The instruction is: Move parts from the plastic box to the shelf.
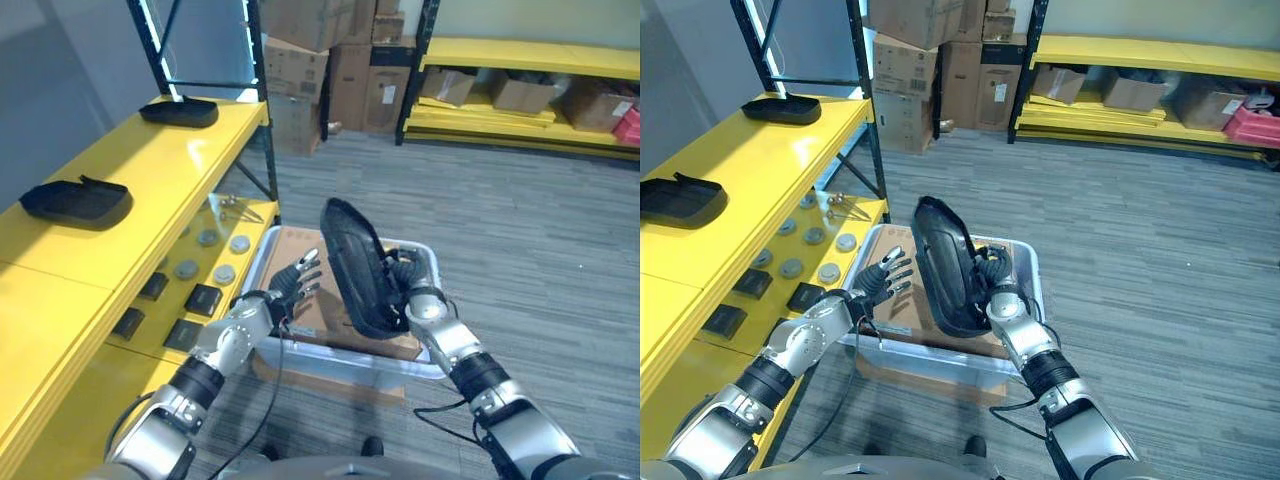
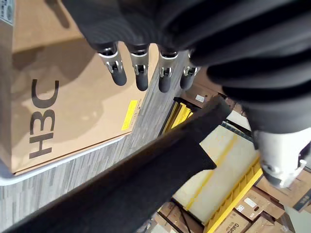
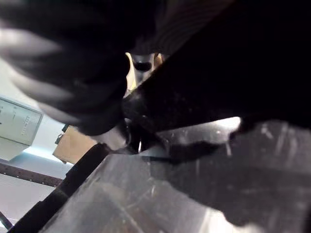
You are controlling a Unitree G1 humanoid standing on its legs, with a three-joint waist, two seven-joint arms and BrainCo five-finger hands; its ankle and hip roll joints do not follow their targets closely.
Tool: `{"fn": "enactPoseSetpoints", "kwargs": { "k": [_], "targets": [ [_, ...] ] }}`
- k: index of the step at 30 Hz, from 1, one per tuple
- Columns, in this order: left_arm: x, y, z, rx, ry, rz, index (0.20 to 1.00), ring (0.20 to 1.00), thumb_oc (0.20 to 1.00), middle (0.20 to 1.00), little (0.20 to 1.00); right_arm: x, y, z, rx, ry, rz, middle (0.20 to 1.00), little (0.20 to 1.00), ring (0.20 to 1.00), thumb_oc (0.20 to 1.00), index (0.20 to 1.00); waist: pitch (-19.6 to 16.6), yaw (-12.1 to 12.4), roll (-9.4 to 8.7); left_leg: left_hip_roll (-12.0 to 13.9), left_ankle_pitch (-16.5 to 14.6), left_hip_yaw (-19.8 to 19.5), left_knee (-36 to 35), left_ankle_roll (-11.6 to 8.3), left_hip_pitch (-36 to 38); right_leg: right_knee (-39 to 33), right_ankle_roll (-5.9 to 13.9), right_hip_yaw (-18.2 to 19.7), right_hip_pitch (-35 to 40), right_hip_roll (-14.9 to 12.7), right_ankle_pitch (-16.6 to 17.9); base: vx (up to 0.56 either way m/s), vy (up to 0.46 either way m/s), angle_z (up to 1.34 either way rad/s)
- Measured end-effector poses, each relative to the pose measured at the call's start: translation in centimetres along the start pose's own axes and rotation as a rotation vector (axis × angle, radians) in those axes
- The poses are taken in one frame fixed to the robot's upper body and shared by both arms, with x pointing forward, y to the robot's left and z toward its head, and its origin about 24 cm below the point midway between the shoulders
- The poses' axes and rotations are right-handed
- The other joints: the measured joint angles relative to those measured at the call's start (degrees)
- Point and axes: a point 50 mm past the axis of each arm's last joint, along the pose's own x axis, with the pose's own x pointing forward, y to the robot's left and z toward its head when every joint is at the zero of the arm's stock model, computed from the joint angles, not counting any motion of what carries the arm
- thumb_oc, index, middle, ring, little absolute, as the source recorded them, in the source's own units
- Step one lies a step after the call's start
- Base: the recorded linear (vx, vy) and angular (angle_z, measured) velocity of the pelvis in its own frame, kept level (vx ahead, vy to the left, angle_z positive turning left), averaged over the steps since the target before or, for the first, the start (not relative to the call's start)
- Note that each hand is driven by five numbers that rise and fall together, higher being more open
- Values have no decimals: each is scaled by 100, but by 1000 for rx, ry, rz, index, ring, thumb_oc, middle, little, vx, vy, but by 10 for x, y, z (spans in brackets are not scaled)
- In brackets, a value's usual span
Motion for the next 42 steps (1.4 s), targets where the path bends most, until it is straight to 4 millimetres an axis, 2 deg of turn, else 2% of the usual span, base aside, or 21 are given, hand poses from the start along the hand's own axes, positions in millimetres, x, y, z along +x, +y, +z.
{"fn": "enactPoseSetpoints", "kwargs": {
  "k": [11,19,27,37,42],
  "targets": [
    [1,-12,-21,50,116,-61,1000,1000,1000,1000,1000,-4,13,0,-1,-1,38,200,200,200,200,200,0,-30,1,0,-1,5,0,0,22,0,0,29,4,1,2,2,0,-1],
    [2,-17,-24,66,127,-81,1000,1000,1000,1000,1000,-5,15,0,-7,2,46,200,200,200,200,200,2,-64,4,0,1,17,-1,1,38,0,20,45,8,1,-8,1,0,0],
    [0,-27,-18,82,91,-123,1000,1000,1000,1000,1000,-6,19,-3,-27,12,63,200,200,200,200,200,7,-87,11,1,4,20,-1,6,42,0,20,45,9,0,-4,0,0,0],
    [0,-26,-22,169,102,-109,1000,1000,1000,1000,1000,-8,24,-4,-38,15,112,200,200,200,200,200,5,-85,14,1,5,21,-1,5,44,0,20,47,10,0,-2,0,0,0],
    [0,-24,-26,294,117,-82,1000,1000,1000,1000,1000,-10,29,-4,-52,15,136,200,200,200,200,200,3,-88,18,1,5,23,-1,5,48,0,19,53,13,0,-2,0,0,0]
  ]
}}
